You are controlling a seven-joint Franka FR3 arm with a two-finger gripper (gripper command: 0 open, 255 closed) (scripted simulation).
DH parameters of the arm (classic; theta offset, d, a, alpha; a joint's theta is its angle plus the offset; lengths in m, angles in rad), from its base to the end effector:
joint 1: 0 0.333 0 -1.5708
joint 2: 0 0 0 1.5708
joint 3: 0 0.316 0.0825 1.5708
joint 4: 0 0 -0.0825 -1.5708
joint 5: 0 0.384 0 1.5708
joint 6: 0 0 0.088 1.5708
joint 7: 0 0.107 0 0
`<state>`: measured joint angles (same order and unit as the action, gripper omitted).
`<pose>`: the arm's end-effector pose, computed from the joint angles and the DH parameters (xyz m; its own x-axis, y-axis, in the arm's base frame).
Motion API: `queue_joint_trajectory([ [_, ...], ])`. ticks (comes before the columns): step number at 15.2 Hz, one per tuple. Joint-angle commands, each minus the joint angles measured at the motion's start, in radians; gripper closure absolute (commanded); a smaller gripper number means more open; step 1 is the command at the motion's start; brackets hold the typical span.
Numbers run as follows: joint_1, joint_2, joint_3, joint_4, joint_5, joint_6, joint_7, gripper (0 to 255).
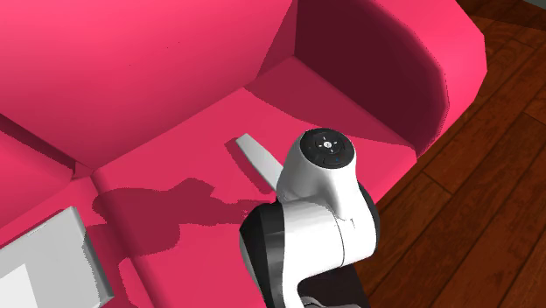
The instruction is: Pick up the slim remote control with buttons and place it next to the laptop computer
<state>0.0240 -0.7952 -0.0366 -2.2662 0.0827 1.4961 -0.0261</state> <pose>0.2967 0.0011 0.6292 0.9992 0.0298 0.0280 0.0327 -0.9937 -0.1075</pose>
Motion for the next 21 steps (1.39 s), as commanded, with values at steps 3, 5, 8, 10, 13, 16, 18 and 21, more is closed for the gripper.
queue_joint_trajectory([
  [3,0.018,0.086,-0.006,0.062,-0.018,0.019,-0.050,0],
  [5,0.035,0.170,-0.010,0.129,-0.035,0.033,-0.098,0],
  [8,0.058,0.295,-0.013,0.238,-0.056,0.045,-0.167,0],
  [10,0.072,0.377,-0.011,0.316,-0.069,0.046,-0.212,0],
  [13,0.092,0.500,-0.006,0.442,-0.088,0.040,-0.276,0],
  [16,0.101,0.563,-0.001,0.499,-0.098,0.046,-0.310,0],
  [18,0.101,0.556,-0.001,0.464,-0.098,0.074,-0.310,0],
  [21,0.101,0.546,-0.001,0.413,-0.099,0.115,-0.309,0],
])
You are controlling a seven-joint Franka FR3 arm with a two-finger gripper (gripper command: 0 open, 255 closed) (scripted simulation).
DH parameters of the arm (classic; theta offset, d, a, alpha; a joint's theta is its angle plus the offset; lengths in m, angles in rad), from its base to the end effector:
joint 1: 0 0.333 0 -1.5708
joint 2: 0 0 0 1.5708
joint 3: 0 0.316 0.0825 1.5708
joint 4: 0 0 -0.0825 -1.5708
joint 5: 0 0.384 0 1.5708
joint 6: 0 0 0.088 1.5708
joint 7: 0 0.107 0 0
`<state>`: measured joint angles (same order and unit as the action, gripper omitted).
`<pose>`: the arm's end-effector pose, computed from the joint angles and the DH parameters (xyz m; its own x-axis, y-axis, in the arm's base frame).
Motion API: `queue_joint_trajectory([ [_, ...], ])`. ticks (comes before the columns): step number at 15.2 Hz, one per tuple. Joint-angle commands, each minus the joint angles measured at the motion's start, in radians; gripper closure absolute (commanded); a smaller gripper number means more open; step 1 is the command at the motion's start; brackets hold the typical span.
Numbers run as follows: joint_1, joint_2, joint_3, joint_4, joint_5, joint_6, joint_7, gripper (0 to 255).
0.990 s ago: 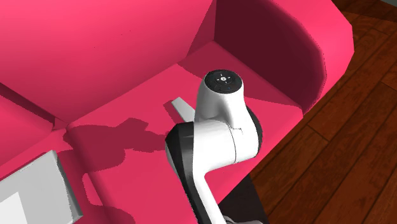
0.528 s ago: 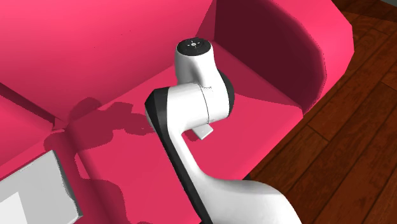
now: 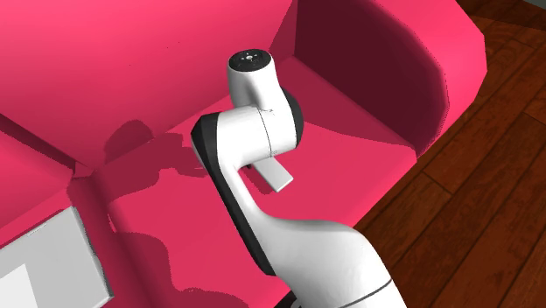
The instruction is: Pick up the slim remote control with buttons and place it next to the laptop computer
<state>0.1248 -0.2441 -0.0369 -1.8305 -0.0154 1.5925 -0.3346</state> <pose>0.4761 0.0382 0.6295 0.9115 0.4113 0.0035 0.4113 -0.9115 0.0081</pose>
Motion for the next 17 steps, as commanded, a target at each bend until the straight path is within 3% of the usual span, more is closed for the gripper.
queue_joint_trajectory([
  [1,0.000,-0.007,0.000,-0.039,0.000,0.032,-0.001,0],
  [9,0.000,-0.009,-0.001,-0.048,-0.001,0.040,-0.001,0],
  [10,0.000,-0.009,-0.001,-0.048,-0.001,0.040,-0.001,255],
  [17,0.000,-0.009,-0.001,-0.048,-0.001,0.040,-0.001,255],
])
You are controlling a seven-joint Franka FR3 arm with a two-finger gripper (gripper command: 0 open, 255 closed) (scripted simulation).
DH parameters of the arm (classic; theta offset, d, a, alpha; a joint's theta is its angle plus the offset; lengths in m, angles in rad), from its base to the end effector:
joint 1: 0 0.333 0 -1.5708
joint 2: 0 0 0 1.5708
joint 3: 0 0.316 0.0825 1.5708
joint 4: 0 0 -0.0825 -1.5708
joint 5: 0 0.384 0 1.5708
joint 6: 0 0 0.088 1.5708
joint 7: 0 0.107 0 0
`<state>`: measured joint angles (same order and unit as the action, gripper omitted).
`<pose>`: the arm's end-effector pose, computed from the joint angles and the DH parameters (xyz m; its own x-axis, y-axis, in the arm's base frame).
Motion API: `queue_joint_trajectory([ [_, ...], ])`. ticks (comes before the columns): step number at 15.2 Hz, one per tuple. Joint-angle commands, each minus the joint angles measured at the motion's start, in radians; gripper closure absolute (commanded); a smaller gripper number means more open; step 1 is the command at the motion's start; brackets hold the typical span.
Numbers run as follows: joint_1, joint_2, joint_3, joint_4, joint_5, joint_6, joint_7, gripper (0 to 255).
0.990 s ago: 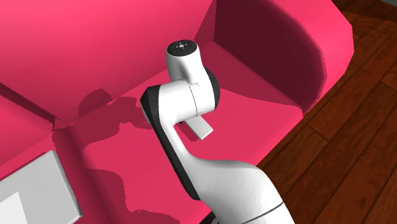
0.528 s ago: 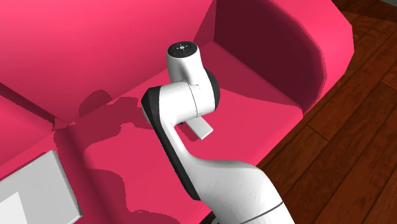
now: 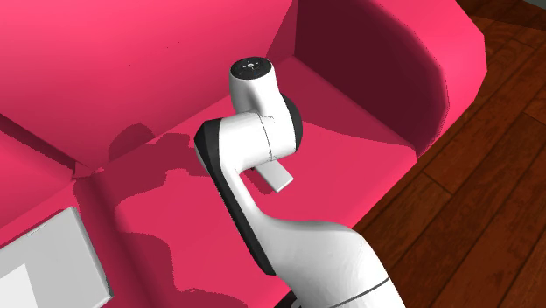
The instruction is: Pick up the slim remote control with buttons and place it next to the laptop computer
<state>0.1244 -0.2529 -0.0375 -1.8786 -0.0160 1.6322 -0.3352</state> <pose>0.4760 0.0378 0.6144 0.9114 0.4116 0.0038 0.4116 -0.9113 0.0083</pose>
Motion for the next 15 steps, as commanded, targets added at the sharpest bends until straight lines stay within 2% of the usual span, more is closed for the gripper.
queue_joint_trajectory([
  [1,0.000,0.000,0.000,0.000,0.000,0.000,0.000,255],
  [15,0.001,0.053,0.000,0.235,0.002,-0.182,-0.003,255],
])
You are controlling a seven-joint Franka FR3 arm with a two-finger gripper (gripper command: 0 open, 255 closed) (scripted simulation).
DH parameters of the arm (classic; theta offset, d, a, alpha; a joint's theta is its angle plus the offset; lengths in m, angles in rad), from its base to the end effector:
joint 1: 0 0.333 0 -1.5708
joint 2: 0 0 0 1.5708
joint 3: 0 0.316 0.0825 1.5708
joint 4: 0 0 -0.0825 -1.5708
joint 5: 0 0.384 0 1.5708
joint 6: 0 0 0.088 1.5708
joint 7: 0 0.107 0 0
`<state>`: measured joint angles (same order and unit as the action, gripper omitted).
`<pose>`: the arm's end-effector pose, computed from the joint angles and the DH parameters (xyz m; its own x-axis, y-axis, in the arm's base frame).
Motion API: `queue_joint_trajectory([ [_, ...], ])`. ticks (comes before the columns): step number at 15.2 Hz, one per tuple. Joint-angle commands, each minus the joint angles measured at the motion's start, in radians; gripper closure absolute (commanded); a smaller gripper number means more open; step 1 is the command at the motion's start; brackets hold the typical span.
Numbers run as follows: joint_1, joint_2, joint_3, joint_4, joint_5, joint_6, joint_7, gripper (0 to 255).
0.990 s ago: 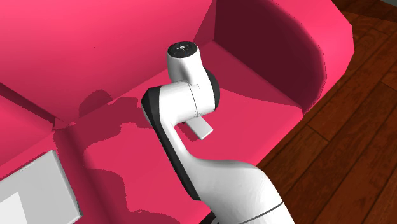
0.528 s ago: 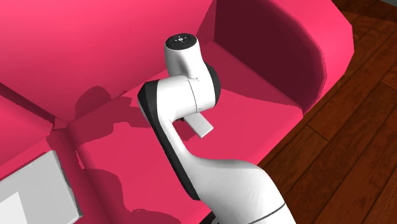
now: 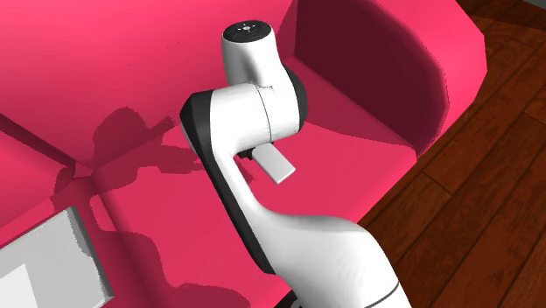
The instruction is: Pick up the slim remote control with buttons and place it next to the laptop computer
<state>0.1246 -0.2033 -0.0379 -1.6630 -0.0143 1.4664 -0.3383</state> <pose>0.4768 0.0375 0.6772 0.9113 0.4116 0.0040 0.4116 -0.9113 0.0084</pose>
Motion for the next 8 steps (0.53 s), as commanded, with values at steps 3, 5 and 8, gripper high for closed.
queue_joint_trajectory([
  [3,0.000,0.023,0.000,0.082,0.001,-0.060,0.000,255],
  [5,0.000,0.037,0.000,0.127,0.001,-0.090,-0.001,255],
  [8,0.000,0.054,0.000,0.178,0.002,-0.124,-0.002,255],
])
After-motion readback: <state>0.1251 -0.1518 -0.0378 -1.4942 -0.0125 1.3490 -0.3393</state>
